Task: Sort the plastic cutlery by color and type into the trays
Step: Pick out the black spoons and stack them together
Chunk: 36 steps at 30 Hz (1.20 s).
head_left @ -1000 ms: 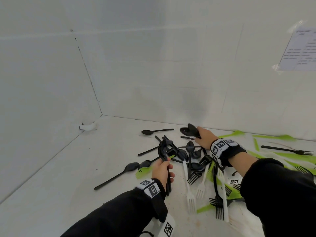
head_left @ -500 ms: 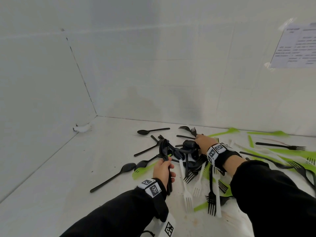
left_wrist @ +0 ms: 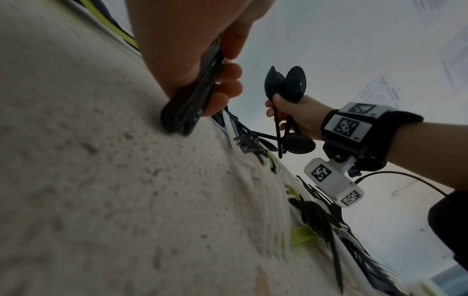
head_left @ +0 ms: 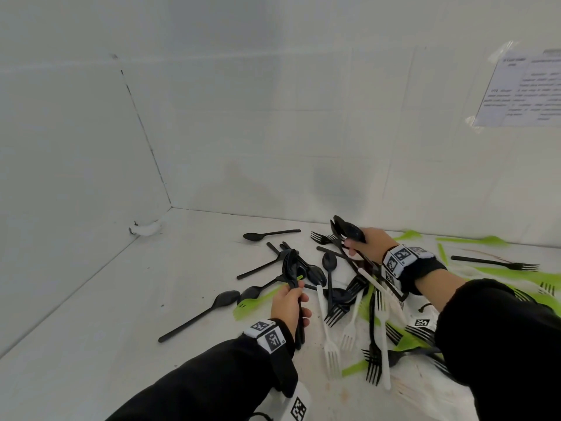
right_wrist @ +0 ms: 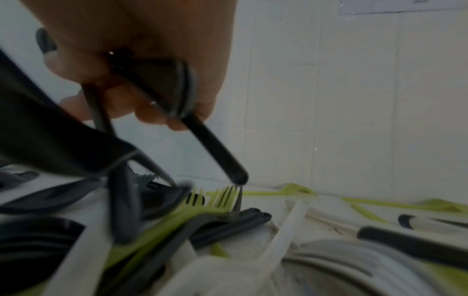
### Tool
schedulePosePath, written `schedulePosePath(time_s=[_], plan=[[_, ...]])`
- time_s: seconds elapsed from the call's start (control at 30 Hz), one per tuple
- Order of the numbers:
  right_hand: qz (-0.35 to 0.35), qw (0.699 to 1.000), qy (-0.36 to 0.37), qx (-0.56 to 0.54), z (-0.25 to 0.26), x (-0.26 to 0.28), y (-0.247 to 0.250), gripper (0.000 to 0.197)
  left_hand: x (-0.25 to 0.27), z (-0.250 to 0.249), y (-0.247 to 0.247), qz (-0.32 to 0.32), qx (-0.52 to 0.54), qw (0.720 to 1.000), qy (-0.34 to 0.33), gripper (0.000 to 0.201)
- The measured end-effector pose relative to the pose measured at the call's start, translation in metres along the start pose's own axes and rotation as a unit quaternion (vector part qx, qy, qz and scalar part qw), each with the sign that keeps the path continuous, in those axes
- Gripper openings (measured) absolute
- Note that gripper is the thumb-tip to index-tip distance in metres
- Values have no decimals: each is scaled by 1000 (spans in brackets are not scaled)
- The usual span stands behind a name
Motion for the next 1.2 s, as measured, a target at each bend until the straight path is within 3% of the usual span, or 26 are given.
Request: schedulePosePath(time_s=[0.2, 0.3, 0.4, 0.53, 0.67, 0.8, 0.97, 1.07, 1.2], plan=[[-21, 991, -72, -107, 5, -3, 1, 21, 2, 0, 1, 1, 1, 1000, 2, 19], [-18, 993, -77, -84, 17, -4, 0, 25, 3, -1, 3, -3, 3, 1000, 0, 20], [-15, 997, -65, -49, 29, -7, -13, 17, 2, -3, 5, -8, 8, 1000, -2, 22], [15, 993, -79, -87, 41, -8, -43, 8, 1, -4, 9, -13, 1, 1000, -1, 21], [49, 998, -11, 36, 51, -12, -71, 24, -2, -5, 13, -21, -1, 1000, -1, 20], [99, 983, 14, 157, 55, -9, -88, 34, -5, -8, 14, -26, -4, 1000, -5, 19], [114, 984, 30, 137, 54, -18, -91, 28, -7, -8, 13, -30, -2, 1000, -1, 20], [114, 979, 79, 151, 57, -20, -85, 23, -8, -8, 14, -30, 1, 1000, 3, 21], [166, 953, 170, 187, 57, -17, -86, 38, -8, -7, 17, -27, 9, 1000, 6, 19]])
Point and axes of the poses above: each hand's wrist, its own x-axis away from the middle knuckle, its own y-axis out of the back of the hand, z = x × y, the point moved 6 cm from there along -x, towards the middle knuckle, and after that the axes turned 13 degrees about -z, right-handed, at the moved point
